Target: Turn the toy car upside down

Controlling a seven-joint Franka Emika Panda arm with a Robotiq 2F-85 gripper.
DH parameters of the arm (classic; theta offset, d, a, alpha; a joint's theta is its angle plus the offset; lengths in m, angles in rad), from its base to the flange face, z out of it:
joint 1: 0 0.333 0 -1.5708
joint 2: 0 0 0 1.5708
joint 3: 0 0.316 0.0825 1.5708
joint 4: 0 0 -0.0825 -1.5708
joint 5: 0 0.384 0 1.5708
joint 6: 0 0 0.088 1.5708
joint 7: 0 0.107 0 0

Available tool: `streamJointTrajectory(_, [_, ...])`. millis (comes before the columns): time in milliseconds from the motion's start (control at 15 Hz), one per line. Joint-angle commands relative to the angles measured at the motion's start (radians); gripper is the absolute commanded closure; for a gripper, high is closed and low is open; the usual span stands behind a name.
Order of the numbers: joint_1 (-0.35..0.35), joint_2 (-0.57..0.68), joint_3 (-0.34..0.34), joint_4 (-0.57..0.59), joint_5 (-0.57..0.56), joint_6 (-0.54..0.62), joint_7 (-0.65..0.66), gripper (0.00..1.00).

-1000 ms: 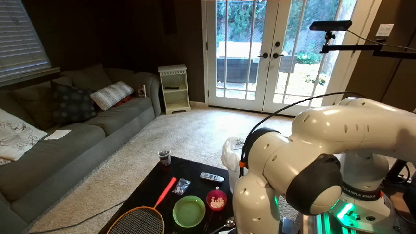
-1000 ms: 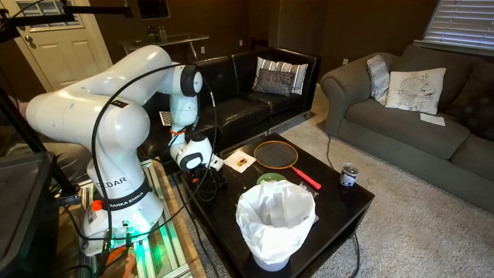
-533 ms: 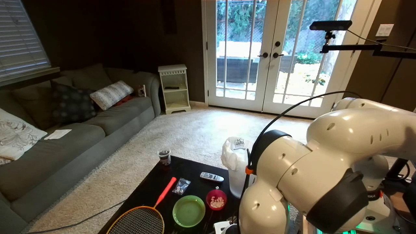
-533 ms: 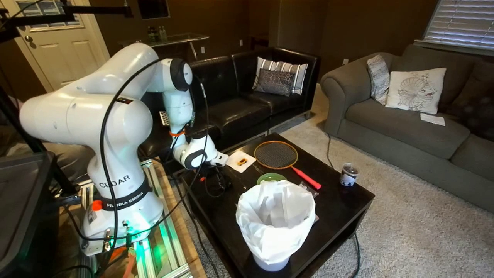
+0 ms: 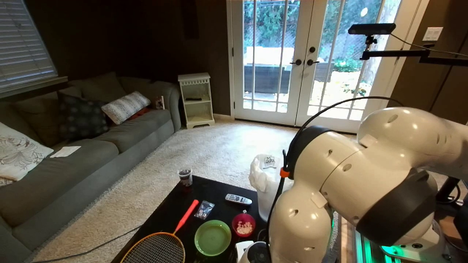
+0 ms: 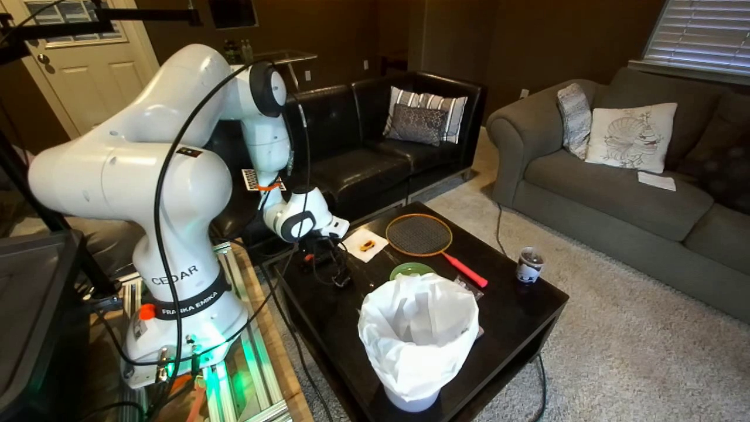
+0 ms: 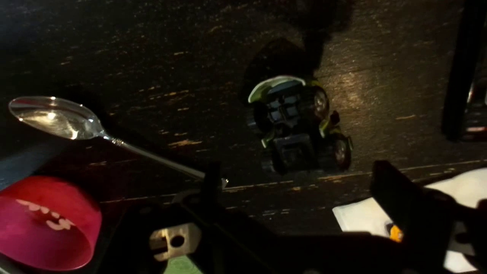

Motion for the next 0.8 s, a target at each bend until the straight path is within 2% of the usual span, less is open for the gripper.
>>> streamJointTrajectory(0, [0.032,-0.147,-0.051,-0.123,-0.014,-0.093,-0.005,0.0])
streamJointTrajectory(467, [0.022,-0.34,-0.108,-0.22,-0.166,-0.267,0.017,0.0])
streamJointTrajectory(733, [-0.036,-0.431,-0.087,-0.246,-0.291,-0.336,0.035,0.0])
